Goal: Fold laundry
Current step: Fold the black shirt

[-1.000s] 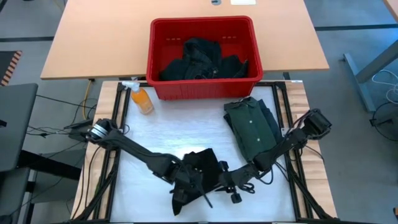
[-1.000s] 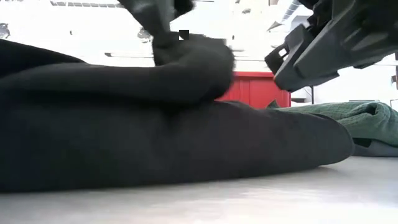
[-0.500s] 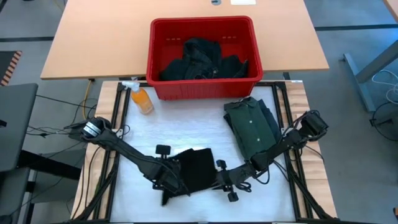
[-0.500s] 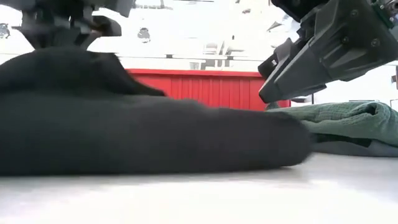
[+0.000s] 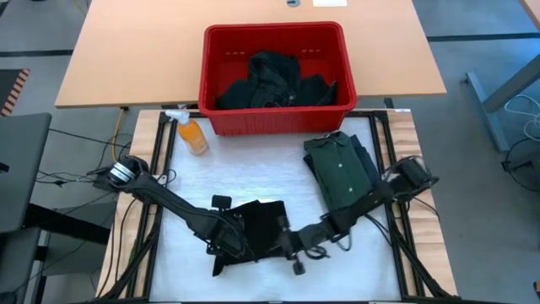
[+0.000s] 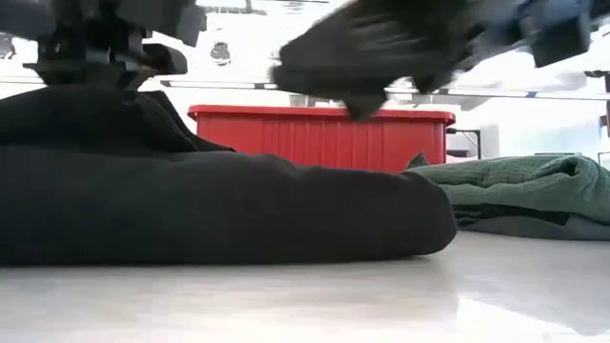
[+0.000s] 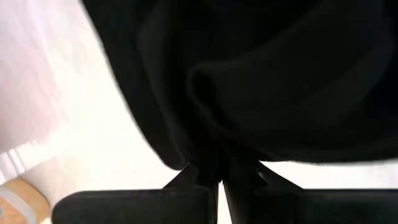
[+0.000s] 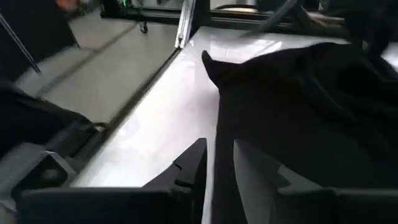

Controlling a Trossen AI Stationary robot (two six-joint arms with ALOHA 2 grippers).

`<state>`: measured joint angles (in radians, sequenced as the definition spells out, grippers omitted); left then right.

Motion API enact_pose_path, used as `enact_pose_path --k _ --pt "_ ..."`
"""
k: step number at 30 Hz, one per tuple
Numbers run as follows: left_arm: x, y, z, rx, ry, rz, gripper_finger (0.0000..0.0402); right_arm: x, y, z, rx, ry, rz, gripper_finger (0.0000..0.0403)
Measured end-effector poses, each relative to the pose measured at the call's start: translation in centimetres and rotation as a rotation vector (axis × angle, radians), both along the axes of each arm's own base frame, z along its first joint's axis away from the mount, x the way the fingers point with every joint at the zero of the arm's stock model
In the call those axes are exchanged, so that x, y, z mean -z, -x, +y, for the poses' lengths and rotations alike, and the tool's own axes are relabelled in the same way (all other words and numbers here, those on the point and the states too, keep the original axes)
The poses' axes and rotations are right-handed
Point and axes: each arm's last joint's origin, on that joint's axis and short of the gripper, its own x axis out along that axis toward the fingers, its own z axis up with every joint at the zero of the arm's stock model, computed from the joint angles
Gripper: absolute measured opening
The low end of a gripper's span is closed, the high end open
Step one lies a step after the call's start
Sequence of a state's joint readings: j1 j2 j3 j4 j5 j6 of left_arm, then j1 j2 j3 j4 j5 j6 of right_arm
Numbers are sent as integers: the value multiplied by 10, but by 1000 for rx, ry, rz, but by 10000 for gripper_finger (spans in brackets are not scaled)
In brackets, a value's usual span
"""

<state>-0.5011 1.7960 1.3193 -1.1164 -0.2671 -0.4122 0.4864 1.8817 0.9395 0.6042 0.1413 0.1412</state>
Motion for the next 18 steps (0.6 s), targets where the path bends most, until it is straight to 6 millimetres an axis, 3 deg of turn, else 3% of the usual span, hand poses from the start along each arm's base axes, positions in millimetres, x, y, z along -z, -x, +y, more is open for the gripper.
enact_pose_path --k 3,8,13,18 --pt "-17 6 2 4 13 -61 0 7 -24 12 -25 86 -41 90" --pt "-42 18 6 -20 25 -173 0 23 -55 23 15 176 -66 20" --pt "-31 38 12 -60 21 -146 0 41 -68 14 67 155 -18 22" --pt "-12 57 21 -90 8 -135 0 56 -66 6 95 97 141 13"
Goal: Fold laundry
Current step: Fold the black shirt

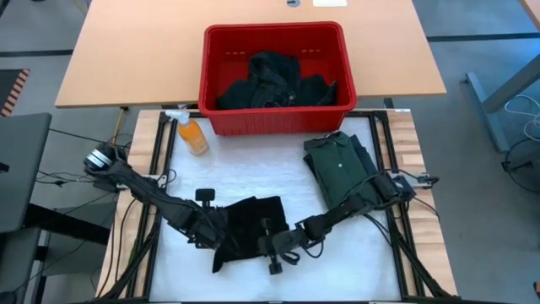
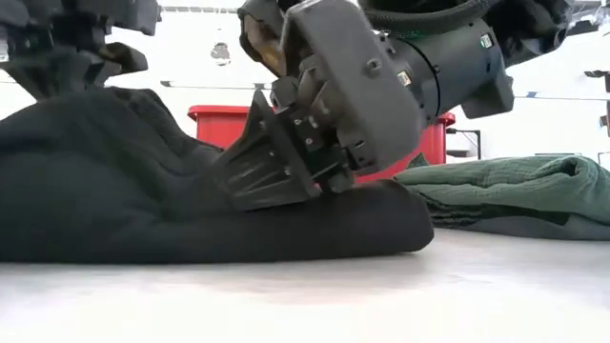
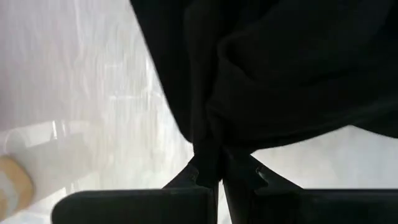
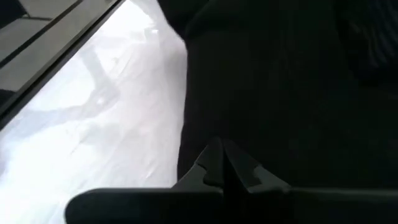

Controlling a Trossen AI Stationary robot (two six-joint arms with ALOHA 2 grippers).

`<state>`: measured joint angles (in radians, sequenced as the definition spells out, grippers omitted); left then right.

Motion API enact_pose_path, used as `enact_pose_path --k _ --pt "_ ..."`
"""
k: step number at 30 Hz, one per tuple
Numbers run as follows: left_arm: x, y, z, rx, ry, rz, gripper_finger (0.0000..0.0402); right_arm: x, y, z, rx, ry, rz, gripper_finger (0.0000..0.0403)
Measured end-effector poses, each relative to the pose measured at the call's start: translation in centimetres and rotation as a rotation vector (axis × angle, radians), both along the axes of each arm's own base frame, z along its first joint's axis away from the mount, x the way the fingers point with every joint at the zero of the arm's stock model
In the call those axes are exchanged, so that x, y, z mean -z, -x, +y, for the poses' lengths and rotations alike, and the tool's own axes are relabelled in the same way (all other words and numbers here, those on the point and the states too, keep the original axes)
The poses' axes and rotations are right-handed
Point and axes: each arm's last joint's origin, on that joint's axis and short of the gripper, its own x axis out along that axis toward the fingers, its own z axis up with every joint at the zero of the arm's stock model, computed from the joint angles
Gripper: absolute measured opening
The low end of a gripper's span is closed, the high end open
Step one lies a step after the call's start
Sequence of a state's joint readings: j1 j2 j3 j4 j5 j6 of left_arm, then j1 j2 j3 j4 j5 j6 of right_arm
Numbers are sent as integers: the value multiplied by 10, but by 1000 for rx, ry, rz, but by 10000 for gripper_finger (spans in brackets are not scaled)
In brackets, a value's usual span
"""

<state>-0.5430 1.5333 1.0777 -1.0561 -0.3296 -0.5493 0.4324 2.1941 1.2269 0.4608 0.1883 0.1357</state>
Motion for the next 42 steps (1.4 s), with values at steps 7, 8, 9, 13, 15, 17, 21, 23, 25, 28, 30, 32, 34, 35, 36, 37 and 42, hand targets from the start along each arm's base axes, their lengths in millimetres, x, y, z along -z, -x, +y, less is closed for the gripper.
enact_pose_path --k 7,8,9,13,15,17,21,23,25,28,30,32,34,35,36,37,42 --pt "24 21 21 -66 -4 -5 0 3 11 12 -77 -37 114 15" --pt "28 24 25 -75 -6 -10 0 4 13 15 -111 -51 135 15" --pt "32 26 28 -83 -6 -12 0 6 15 17 -130 -59 137 15" --pt "41 30 38 -125 10 -59 0 5 16 20 -169 -77 150 16" --pt "43 28 39 -130 23 -80 0 1 15 20 -169 -85 132 16" --pt "44 26 38 -114 53 -96 0 -5 15 19 -167 -92 110 18" --pt "43 23 36 -88 88 -115 0 -39 13 14 -176 -97 2 34" --pt "43 22 36 -90 89 -117 0 -60 13 11 -169 -73 -66 40" --pt "43 22 35 -94 96 -116 0 -73 12 4 -135 -23 -116 39" --pt "43 22 35 -105 107 -116 0 -79 7 -14 -61 28 -143 27" --pt "43 22 34 -112 112 -120 0 -74 -1 -32 -16 16 -133 19" --pt "43 22 32 -106 120 -132 0 -64 -9 -49 28 10 -98 15" --pt "42 21 29 -95 131 -147 0 -50 -15 -65 76 10 -64 17" --pt "41 21 28 -89 134 -153 0 -45 -17 -72 98 4 -50 20" --pt "39 22 26 -85 140 -159 0 -40 -20 -79 123 -10 -39 22" --pt "37 22 26 -87 145 -168 0 -36 -22 -84 144 -27 -37 24" --pt "21 27 22 -92 169 -248 0 -16 -27 -103 303 -58 -4 20"
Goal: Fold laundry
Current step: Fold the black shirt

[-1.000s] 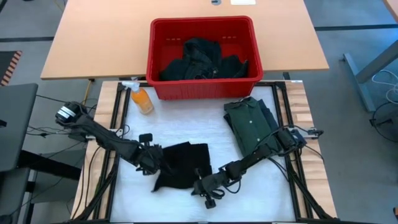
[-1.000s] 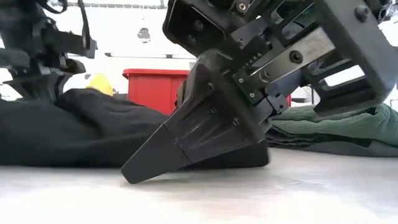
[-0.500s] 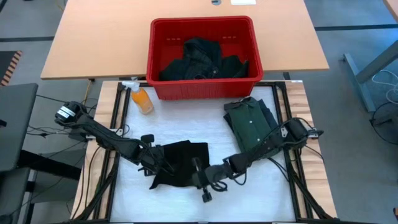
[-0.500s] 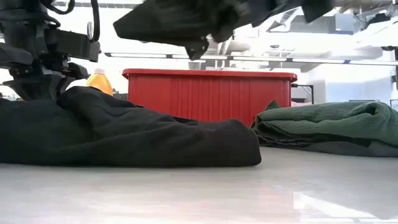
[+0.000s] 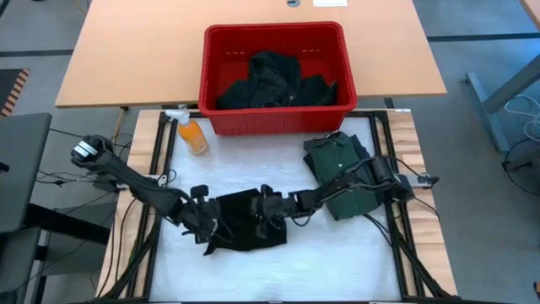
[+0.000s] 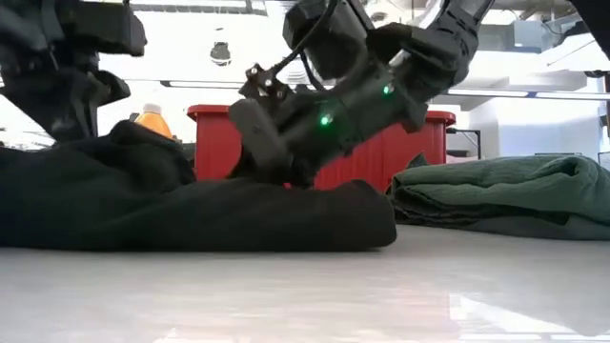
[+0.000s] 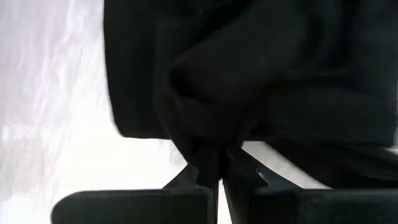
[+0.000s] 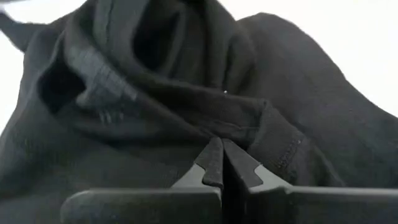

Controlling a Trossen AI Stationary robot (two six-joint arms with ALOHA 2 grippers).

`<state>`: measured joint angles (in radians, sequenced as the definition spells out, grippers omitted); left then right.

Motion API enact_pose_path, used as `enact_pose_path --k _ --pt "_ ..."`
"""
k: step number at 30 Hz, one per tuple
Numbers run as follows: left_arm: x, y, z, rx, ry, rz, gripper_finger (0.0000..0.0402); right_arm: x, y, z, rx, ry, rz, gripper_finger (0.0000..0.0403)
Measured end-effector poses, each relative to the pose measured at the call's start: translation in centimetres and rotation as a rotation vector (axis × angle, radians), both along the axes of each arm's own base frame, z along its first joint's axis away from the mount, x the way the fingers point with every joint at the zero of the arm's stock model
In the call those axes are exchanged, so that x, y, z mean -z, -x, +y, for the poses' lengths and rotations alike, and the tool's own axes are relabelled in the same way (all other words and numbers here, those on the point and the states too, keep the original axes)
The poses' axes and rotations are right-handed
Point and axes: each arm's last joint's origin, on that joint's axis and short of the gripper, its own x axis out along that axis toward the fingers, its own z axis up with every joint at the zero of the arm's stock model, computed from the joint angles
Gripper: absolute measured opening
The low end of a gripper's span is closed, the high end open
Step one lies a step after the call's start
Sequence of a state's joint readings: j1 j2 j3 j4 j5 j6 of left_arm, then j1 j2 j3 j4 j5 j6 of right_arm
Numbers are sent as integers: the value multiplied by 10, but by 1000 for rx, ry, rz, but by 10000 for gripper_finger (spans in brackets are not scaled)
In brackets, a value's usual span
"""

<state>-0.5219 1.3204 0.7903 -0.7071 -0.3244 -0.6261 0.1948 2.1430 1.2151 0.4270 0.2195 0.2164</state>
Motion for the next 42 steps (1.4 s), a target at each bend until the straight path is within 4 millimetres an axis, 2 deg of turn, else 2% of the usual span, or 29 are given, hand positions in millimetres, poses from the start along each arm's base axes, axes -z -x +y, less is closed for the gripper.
enact_pose_path --k 8,13,17,21,25,28,33,36,42 --pt "-31 19 6 -66 76 -139 16 2 4 10 153 -19 -28 21" --pt "-50 40 19 -158 120 -211 44 6 8 16 232 -32 -1 21" --pt "-62 53 28 -253 114 -306 52 7 10 15 271 -19 13 21" --pt "-64 47 11 -160 125 -529 52 7 10 14 282 -19 12 21" --pt "-51 34 -19 -11 174 -725 52 3 10 9 293 -17 12 21" --pt "-33 26 -38 4 167 -818 52 -4 10 4 303 -13 17 22" --pt "14 8 -57 -40 89 -747 52 -17 13 -2 283 1 34 22" --pt "36 -2 -64 -53 75 -720 52 -16 14 -5 290 10 63 22" --pt "63 -6 -66 -109 85 -640 52 -9 18 -17 377 2 132 22"
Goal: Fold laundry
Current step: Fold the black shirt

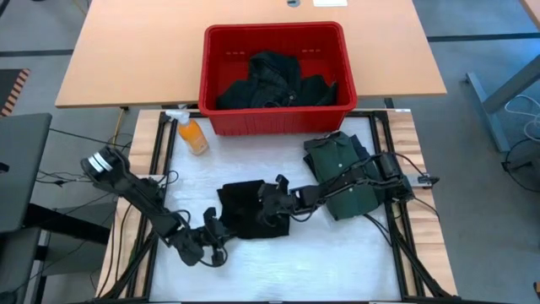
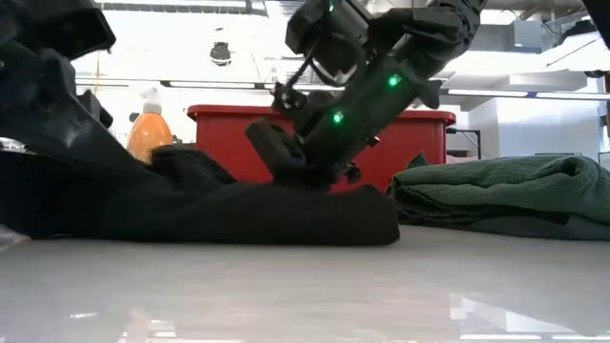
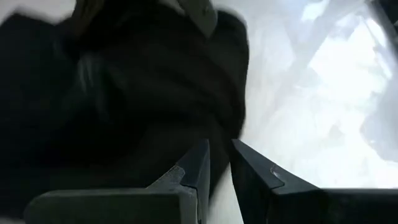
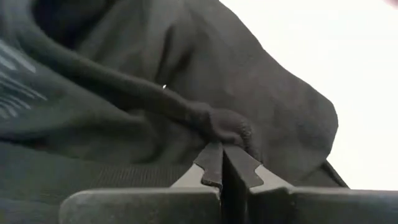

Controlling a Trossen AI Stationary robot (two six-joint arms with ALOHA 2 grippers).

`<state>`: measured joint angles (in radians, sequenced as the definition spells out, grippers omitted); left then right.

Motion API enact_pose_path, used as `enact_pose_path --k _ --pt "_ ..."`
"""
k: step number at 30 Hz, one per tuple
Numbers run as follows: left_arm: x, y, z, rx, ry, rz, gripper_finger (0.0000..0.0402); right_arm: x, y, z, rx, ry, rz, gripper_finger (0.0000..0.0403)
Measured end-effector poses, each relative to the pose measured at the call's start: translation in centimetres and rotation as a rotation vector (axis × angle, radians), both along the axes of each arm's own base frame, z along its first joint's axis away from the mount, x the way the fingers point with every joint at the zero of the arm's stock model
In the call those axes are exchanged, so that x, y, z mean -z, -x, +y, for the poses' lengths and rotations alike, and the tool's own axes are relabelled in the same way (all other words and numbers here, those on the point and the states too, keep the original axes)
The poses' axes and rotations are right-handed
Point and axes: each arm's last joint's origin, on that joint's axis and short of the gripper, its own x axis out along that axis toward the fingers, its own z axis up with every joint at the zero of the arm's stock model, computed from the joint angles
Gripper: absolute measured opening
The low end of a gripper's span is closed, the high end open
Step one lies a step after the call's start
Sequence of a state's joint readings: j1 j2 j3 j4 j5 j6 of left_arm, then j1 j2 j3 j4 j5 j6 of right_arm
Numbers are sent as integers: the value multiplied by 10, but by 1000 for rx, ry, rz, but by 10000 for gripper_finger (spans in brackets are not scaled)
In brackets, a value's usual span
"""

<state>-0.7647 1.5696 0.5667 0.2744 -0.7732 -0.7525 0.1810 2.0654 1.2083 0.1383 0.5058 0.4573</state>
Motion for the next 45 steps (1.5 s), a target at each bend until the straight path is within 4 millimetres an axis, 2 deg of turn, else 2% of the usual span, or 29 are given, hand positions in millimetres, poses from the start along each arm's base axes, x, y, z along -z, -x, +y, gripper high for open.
enact_pose_path --k 5,10,13,16,22,24,26,28,31,35,42,45 --pt "6 3 4 -77 13 19 52 6 7 -7 109 41 76 22" --pt "9 6 11 -204 -7 2 52 6 9 -3 110 43 79 22" --pt "4 3 10 -218 -55 -63 52 -5 12 1 95 53 73 22" --pt "-3 1 8 -208 -112 -113 52 -24 15 2 79 61 50 22" --pt "3 -6 26 -272 -100 -36 52 -62 23 -5 70 97 -5 22" --pt "8 -8 35 -295 -61 20 52 -71 21 -3 -16 100 -38 22" --pt "13 -10 43 -316 -24 79 52 -74 15 3 -176 55 -86 22" --pt "15 -12 49 -336 8 116 52 -71 9 9 -324 11 -123 22" --pt "15 -13 51 -350 16 112 52 -62 5 12 -401 27 -110 29" --pt "14 -14 50 -345 19 106 52 -57 3 1 -418 57 -73 66" --pt "14 -12 47 -333 20 100 52 -55 -1 -32 -460 -10 -77 176" --pt "14 -12 47 -333 20 100 52 -51 -6 -46 -469 -39 -110 210"
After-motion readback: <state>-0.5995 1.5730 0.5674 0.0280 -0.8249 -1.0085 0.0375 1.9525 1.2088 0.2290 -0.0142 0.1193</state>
